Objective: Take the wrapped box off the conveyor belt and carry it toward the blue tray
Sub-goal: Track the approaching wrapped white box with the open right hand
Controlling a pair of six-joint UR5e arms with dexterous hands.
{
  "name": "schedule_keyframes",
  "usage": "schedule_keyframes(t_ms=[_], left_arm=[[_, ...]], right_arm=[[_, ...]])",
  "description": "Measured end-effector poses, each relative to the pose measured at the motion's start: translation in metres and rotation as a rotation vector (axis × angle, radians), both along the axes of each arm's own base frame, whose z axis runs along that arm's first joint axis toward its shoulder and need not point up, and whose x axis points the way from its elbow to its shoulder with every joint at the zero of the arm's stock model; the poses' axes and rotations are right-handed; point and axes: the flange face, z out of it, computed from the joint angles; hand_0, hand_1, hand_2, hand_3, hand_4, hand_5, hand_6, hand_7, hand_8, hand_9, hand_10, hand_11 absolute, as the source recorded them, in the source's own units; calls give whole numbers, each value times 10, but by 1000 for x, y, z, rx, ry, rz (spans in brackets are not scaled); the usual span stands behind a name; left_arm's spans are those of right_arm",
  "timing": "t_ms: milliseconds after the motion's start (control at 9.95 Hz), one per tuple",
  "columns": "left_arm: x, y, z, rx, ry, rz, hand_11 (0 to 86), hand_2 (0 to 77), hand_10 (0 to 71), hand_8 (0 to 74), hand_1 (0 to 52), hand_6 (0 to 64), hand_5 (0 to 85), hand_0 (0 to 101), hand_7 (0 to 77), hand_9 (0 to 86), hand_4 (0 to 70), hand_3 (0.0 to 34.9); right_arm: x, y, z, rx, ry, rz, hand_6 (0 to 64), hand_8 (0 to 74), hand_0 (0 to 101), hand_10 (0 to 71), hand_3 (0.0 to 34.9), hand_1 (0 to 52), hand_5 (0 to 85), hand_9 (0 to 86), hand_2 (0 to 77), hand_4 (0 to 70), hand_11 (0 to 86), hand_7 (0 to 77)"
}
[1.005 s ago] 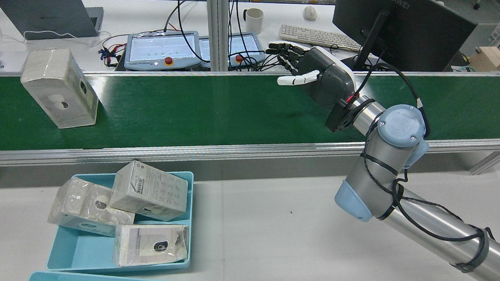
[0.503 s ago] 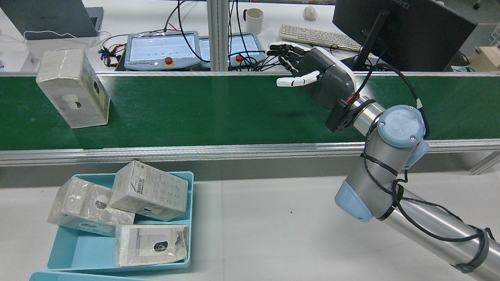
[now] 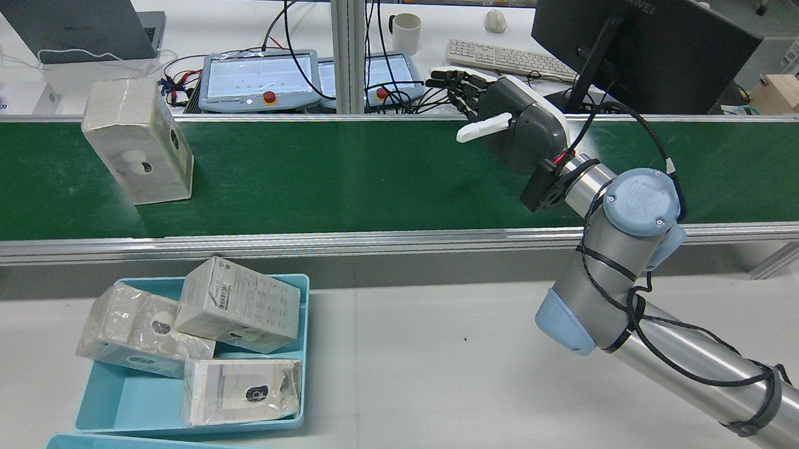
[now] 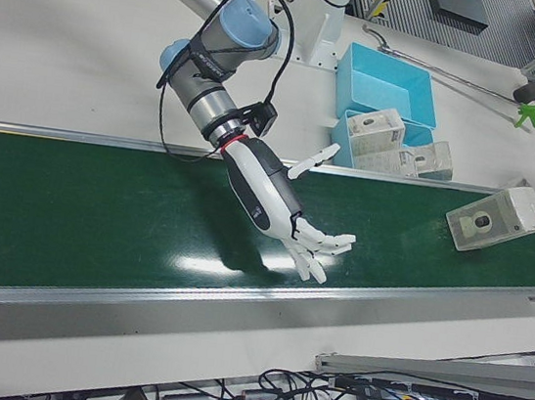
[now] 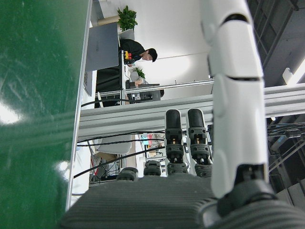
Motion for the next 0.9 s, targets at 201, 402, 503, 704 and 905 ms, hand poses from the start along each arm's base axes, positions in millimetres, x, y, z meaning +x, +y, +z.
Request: schedule_keyframes(t_ms=[201,402,503,704,905], left_arm=[[0,0,0,0,0,0,0,11,5,5,0,0,5,0,5,0,0,0],[0,0,0,0,0,0,0,5,5,5,0,0,5,0,5,0,0,0],[0,0,0,0,0,0,0,5,5,5,0,0,5,0,5,0,0,0],[0,0,0,0,0,0,0,11,5,5,0,0,11,0,5,0,0,0],[0,0,0,0,0,0,0,5,5,5,0,0,11,0,5,0,0,0]], right_arm=[[0,0,0,-1,1,0,98,5,481,0,20,120,224,54,60,213,16,251],[-3,1,0,-3,4,-5,98,5,480,0,21,131,224,54,104,213,16,256],[-5,2,0,-3,5,-7,71,5,479,0,20,136,207,38,76,164,16,213],[-8,3,2,-6,7,-11,65,5,479,0,28,136,207,38,82,147,16,213],[-10,2,4,-9,9,-13,82,0,478,0,41,136,218,38,125,158,16,224]])
